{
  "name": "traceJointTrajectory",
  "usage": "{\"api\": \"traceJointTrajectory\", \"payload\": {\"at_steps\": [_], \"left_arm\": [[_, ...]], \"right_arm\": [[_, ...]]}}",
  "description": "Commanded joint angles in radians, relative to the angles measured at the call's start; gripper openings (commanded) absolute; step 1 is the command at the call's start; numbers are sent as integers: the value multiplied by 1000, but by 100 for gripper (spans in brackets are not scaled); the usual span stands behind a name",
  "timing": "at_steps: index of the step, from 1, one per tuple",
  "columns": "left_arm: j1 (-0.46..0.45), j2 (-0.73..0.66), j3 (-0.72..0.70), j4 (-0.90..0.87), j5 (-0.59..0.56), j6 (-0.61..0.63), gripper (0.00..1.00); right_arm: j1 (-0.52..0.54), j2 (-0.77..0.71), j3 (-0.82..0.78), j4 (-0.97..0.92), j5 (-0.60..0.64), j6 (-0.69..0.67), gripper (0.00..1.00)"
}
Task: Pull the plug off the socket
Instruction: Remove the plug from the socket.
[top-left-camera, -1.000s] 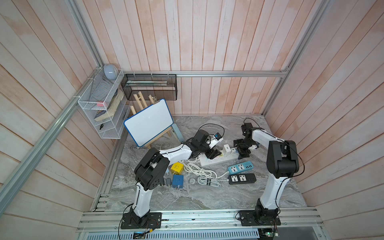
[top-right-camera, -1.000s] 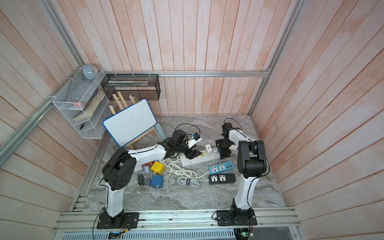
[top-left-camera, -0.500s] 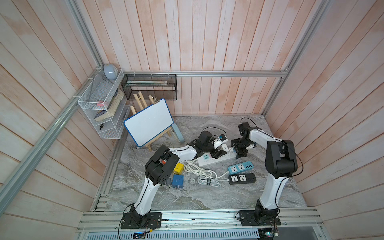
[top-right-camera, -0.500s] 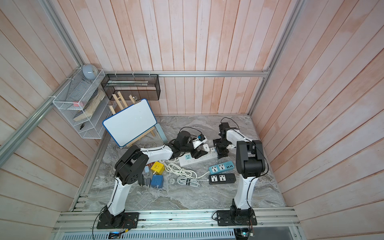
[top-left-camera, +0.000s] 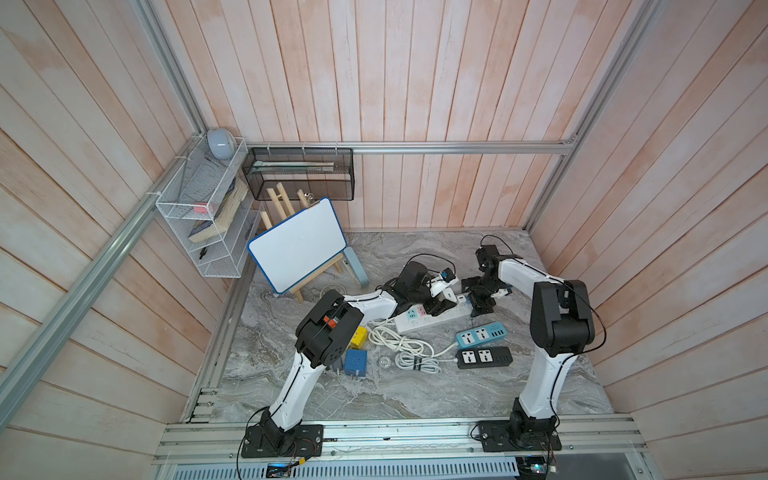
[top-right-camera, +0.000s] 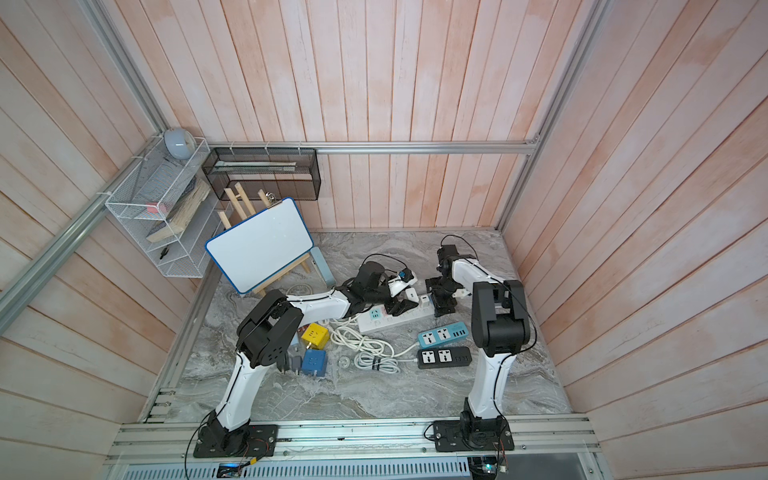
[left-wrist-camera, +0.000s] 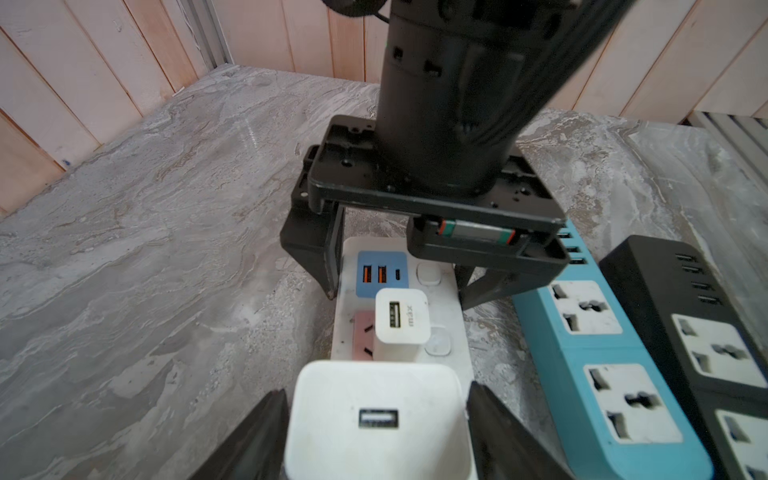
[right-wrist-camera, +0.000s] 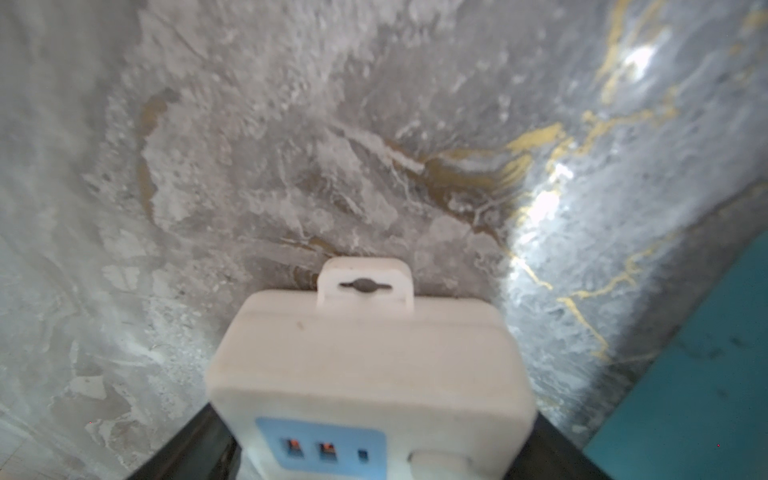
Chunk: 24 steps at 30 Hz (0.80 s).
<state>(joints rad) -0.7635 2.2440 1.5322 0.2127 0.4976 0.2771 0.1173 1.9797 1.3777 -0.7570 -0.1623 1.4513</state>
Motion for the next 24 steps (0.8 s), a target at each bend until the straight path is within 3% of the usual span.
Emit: {"api": "traceJointTrajectory", "payload": {"at_steps": [1, 15, 18, 22, 24], "left_arm": [[-10, 15, 30, -43, -3, 14, 70], [-12, 0, 13, -106, -34, 37, 64], [-14, 0, 22, -115, -31, 37, 52], [-13, -9, 34, -121, -31, 45, 25], [-13, -16, 38, -121, -32, 49, 17]], "right_arm": [[35, 76, -30, 53, -64, 23, 0], [54, 72, -31, 61, -89, 48, 0], [55, 71, -31, 61, -87, 49, 0], [55, 68, -35, 62, -87, 51, 0], [55, 68, -35, 61, -86, 54, 0]]}}
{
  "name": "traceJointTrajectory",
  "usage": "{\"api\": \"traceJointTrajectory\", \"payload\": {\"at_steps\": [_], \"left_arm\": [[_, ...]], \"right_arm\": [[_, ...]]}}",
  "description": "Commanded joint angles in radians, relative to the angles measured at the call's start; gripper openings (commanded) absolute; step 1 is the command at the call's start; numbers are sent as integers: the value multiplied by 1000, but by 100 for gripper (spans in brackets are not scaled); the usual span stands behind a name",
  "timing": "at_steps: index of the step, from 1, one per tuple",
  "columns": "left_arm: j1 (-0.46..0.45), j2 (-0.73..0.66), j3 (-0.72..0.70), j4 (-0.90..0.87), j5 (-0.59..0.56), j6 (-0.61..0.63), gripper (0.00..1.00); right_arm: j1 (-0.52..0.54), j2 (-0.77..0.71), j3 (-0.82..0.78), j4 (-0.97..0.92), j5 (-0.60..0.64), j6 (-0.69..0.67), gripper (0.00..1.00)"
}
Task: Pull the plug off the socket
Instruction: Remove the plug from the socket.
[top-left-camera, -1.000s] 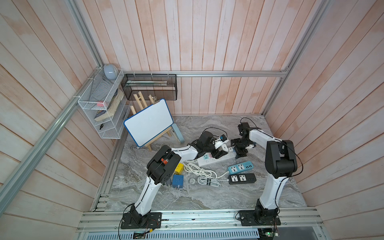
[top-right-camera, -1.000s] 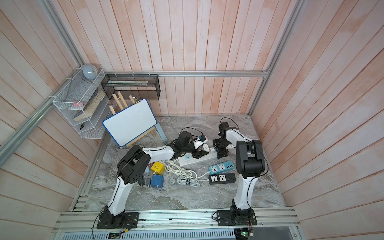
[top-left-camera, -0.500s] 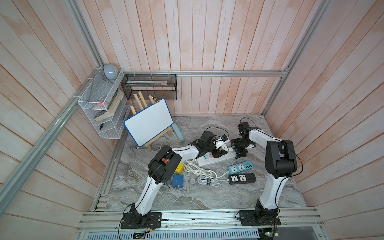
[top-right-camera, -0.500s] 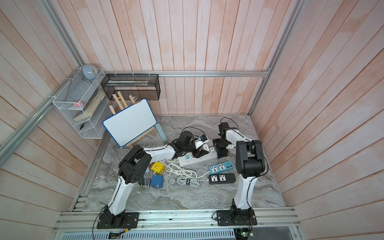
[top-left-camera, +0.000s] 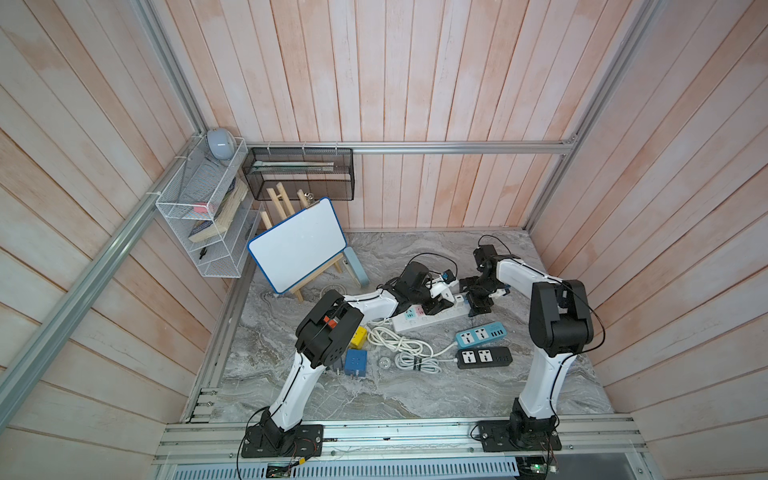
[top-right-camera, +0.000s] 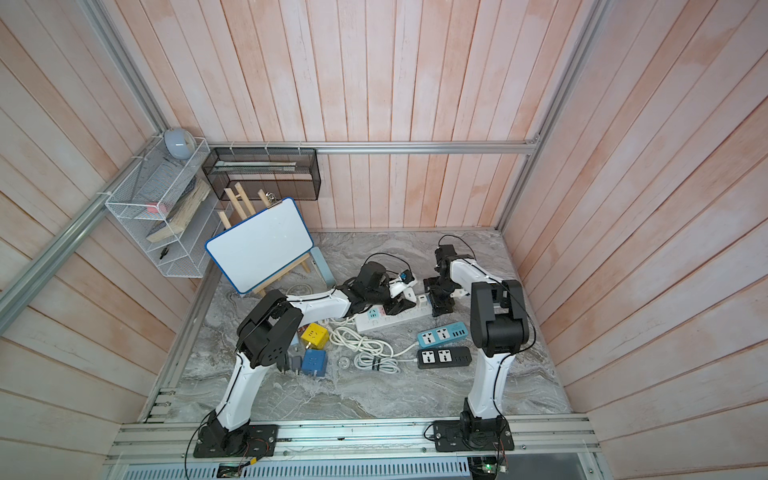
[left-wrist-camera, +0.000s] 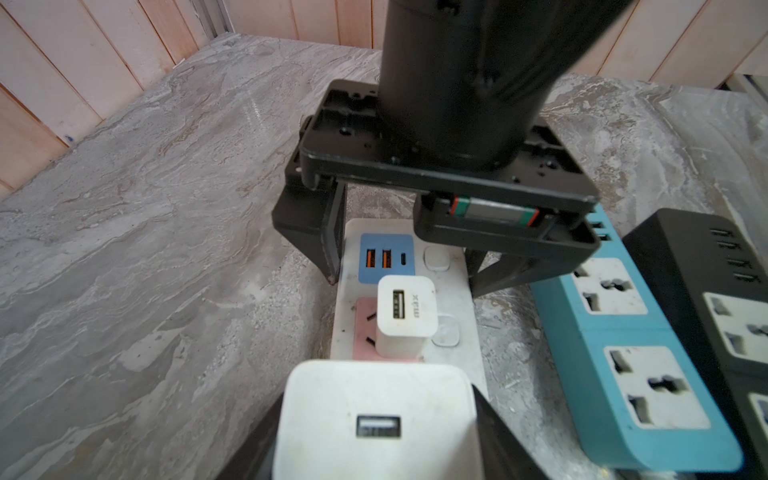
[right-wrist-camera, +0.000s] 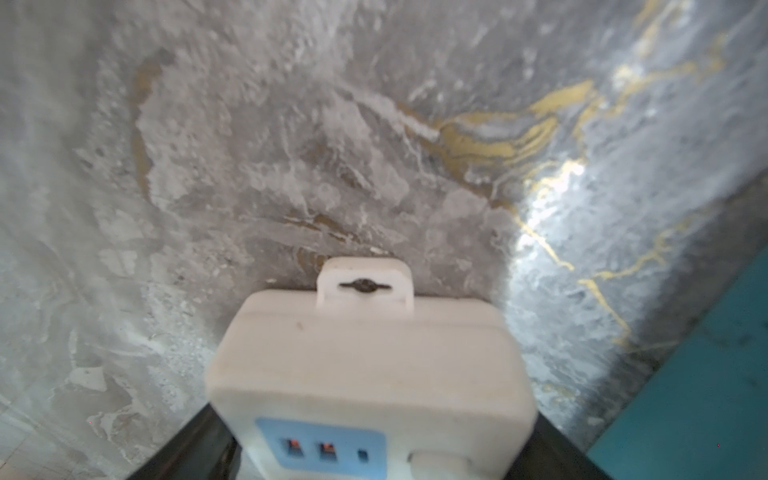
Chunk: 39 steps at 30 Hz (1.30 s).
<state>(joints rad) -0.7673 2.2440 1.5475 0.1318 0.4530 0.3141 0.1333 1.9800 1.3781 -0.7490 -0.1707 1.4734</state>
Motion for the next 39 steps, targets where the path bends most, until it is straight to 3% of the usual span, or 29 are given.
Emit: {"api": "traceJointTrajectory", "payload": {"at_steps": [1, 5, 8, 29, 39], "left_arm": [[-9, -18, 28, -41, 13, 15, 13], [-9, -35, 46, -42, 18, 38, 2], [-8, -43, 58, -44, 21, 48, 0], [33, -100, 112, -34, 180, -80, 0], [33, -130, 134, -62, 134, -79, 0]], "right_arm": [[39, 67, -36, 53, -75, 33, 0], [39, 75, -33, 41, -56, 40, 0], [40, 86, -28, 26, -44, 45, 0], [39, 163, 7, -51, 74, 42, 0], [38, 176, 10, -55, 82, 44, 0]]}}
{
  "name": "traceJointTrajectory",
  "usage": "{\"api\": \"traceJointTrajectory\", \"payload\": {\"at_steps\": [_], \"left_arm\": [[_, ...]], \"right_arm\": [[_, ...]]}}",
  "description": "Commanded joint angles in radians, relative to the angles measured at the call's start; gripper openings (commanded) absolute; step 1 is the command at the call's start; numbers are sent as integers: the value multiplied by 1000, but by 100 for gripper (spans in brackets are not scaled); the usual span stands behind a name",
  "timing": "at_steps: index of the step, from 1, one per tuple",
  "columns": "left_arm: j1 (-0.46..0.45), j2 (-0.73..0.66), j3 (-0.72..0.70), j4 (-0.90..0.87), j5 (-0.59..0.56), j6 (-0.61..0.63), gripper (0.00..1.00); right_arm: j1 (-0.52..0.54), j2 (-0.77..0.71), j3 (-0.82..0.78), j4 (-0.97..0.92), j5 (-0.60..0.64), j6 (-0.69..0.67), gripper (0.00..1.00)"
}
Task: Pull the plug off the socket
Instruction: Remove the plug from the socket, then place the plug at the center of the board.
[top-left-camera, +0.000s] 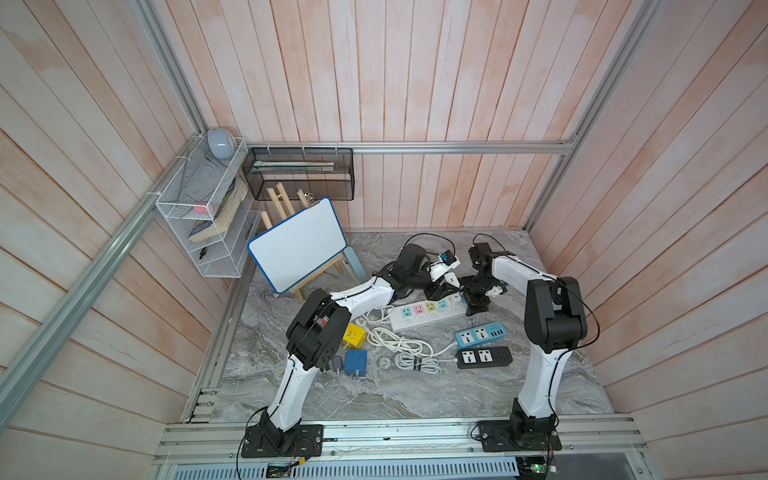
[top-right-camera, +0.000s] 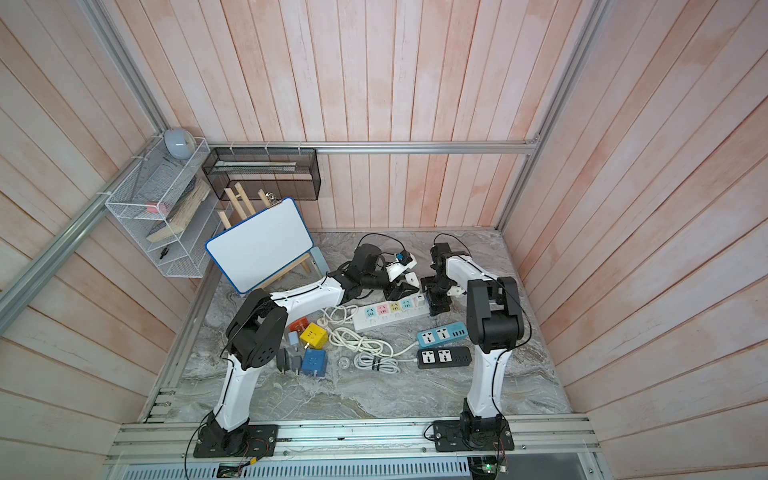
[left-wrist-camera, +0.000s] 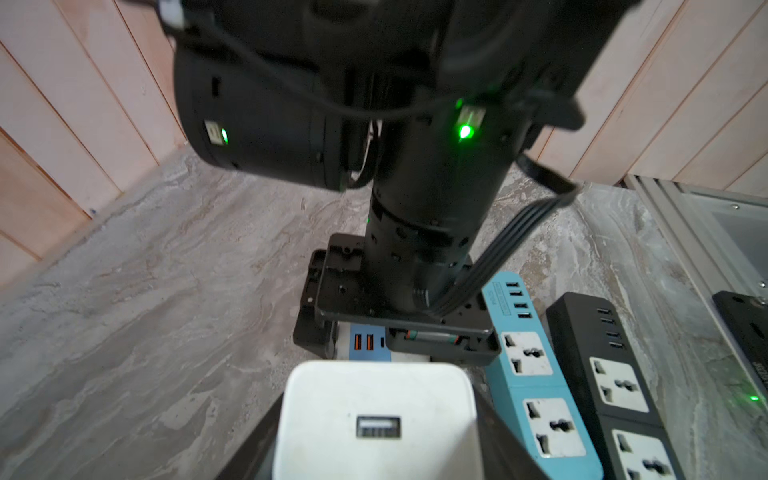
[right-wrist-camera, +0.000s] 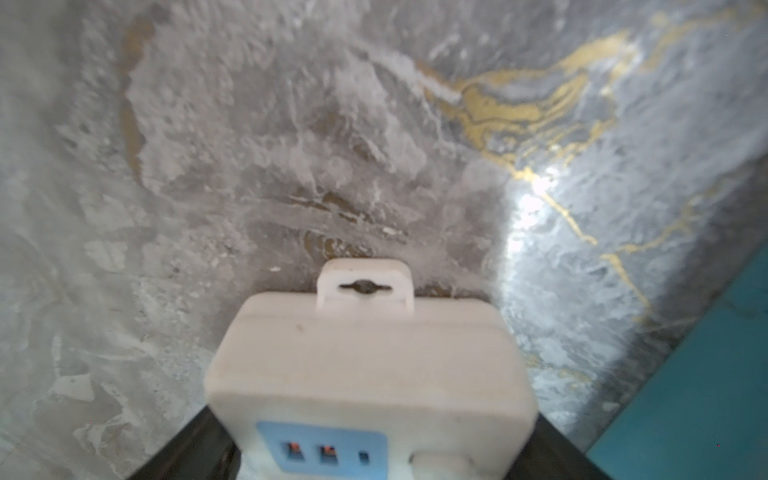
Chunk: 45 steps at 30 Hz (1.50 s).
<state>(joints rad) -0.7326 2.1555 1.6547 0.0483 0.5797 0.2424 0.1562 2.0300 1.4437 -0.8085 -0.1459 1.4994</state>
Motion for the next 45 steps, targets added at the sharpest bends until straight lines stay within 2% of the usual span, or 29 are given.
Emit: {"api": "traceJointTrajectory", "payload": {"at_steps": [1, 6, 12, 17, 24, 29, 35, 41, 45], "left_arm": [[-2, -49, 30, 12, -1, -11, 0], [-2, -106, 26, -30, -73, -53, 0], [2, -205, 13, -130, -196, -168, 0], [20, -268, 62, -343, -327, -310, 0], [100, -367, 61, -672, -393, -529, 0], [159, -482, -31, -865, -445, -641, 0], [231, -647, -208, -987, -485, -751, 0], [328, -755, -341, -1157, -554, -818, 0], [399, -819, -461, -1194, -543, -854, 0]], "right_arm": [[15, 125, -55, 6, 57, 18, 0], [14, 117, -48, 15, 39, 16, 0], [11, 92, -67, 77, -4, 0, 0], [3, 71, -83, 115, -34, 0, 0], [-1, 64, -80, 126, -53, -8, 0], [-1, 63, -80, 131, -54, -14, 0], [-2, 65, -92, 140, -46, -20, 0], [-2, 66, -97, 150, -39, -19, 0], [-3, 65, -102, 151, -37, -20, 0]]}}
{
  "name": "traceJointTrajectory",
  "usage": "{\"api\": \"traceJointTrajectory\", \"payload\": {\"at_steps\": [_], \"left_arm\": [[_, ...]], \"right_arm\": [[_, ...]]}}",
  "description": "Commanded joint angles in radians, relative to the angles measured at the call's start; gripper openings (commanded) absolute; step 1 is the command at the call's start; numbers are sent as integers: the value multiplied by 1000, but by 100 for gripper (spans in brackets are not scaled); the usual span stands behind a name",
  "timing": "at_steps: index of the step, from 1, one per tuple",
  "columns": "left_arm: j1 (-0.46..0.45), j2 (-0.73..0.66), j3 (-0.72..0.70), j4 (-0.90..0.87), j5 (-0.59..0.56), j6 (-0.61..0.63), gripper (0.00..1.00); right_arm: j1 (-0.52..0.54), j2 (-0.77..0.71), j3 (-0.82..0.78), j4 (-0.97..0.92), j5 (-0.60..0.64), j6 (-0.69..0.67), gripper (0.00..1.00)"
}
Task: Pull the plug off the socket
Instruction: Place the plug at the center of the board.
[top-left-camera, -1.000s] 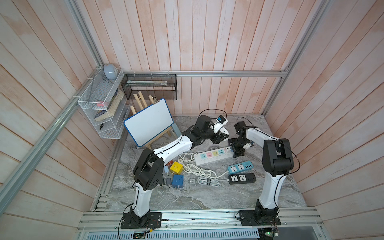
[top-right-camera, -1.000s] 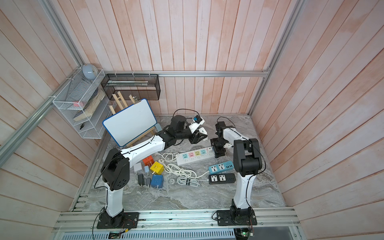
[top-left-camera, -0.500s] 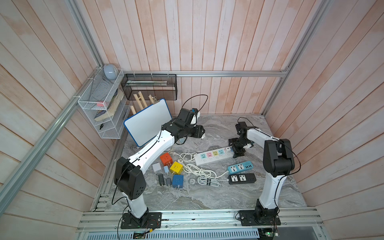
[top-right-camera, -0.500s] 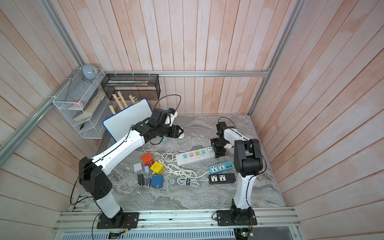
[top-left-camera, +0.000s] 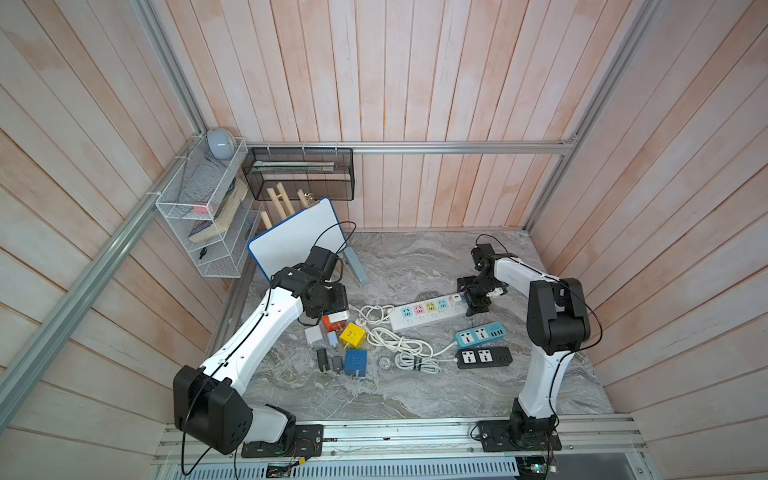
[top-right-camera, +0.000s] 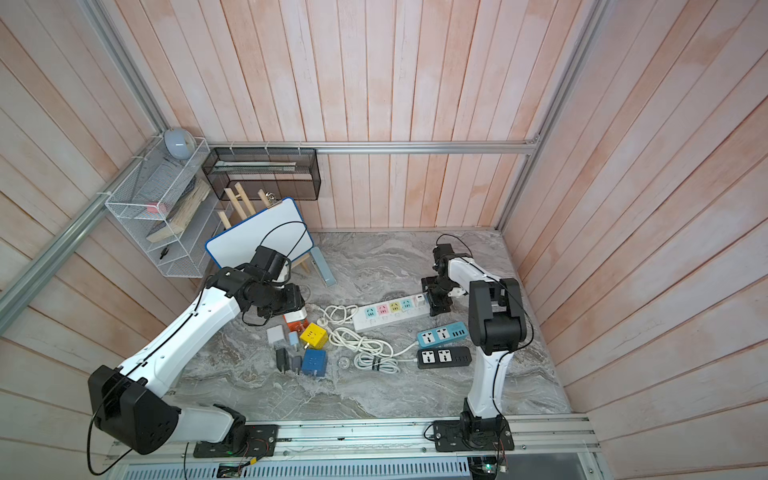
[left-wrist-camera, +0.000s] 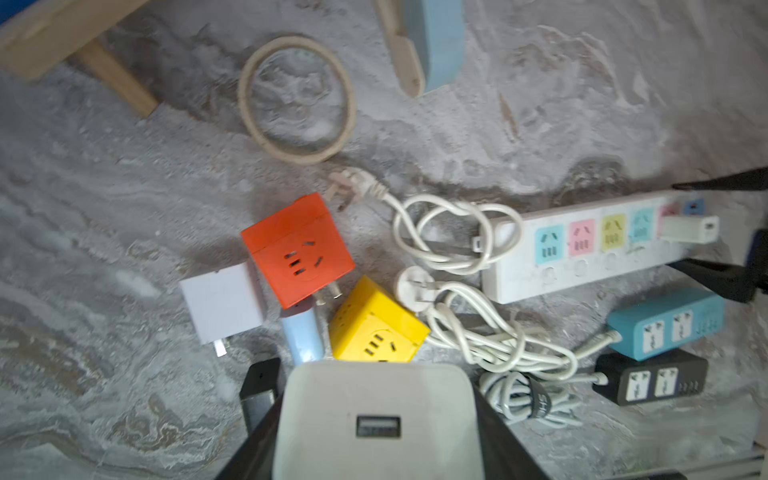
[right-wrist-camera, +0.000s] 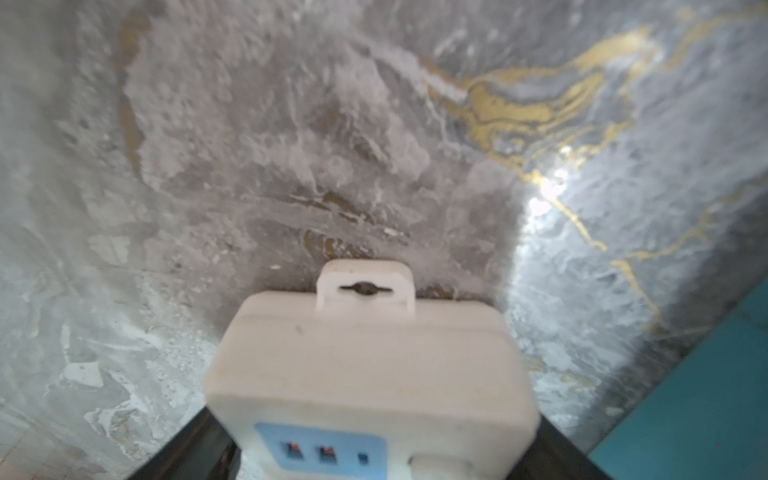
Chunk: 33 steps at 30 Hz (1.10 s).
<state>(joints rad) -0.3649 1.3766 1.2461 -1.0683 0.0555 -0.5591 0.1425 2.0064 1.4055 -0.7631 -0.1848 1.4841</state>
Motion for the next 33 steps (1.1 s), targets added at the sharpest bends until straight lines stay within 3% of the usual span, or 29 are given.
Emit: {"api": "traceJointTrajectory", "payload": {"at_steps": [1, 9, 24, 33], "left_arm": [[47, -57, -87, -79, -13, -64, 0], [103, -50, -234, -132, -32, -90, 0], [192, -5, -246, -158, -75, -23, 0], [231, 92, -313, -61, -5, -1, 4]], "right_arm": [[11, 90, -64, 105, 1, -6, 0], [11, 89, -61, 105, -1, -14, 0], [11, 83, -71, 111, -5, -22, 0], [12, 83, -75, 117, -9, -18, 0]]}}
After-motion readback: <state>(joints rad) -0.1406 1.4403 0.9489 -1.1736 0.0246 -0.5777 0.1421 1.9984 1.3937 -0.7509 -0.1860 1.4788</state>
